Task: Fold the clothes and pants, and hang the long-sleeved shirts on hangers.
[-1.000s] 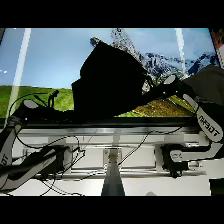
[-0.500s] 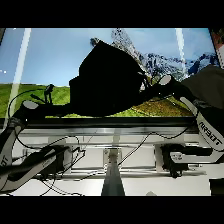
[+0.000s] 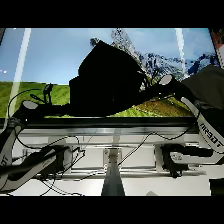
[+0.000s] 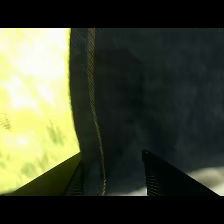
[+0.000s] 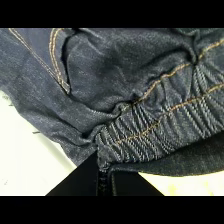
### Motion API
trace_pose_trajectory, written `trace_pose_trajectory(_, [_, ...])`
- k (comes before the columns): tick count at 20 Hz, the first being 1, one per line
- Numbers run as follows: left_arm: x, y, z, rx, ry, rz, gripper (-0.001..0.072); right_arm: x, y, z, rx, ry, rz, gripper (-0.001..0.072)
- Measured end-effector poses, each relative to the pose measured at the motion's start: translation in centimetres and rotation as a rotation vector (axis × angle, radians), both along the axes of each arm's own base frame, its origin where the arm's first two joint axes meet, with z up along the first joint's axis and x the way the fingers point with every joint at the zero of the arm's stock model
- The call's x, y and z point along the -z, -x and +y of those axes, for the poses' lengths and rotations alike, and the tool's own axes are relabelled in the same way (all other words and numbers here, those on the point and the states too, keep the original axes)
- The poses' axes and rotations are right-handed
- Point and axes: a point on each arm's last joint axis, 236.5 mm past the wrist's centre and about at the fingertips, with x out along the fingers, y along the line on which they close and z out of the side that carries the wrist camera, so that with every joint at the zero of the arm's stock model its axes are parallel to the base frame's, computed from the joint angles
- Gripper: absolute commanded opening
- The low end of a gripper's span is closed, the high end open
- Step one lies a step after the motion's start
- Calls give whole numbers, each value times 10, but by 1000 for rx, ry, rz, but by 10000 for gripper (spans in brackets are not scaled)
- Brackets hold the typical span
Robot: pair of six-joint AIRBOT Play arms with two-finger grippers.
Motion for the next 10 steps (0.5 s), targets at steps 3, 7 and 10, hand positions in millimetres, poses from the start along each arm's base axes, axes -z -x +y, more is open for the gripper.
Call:
trace_pose_trajectory(3, [-1, 8, -5, 36, 19, 21, 363, -6, -3, 1, 0, -4, -19, 37])
trace_pose_trajectory(7, [1, 13, -7, 59, 27, 37, 23, -25, -16, 4, 5, -18, -76, 37])
trace_pose_trajectory(10, [-13, -8, -11, 60, 52, -28, 21, -48, -29, 8, 8, -37, -128, 37])
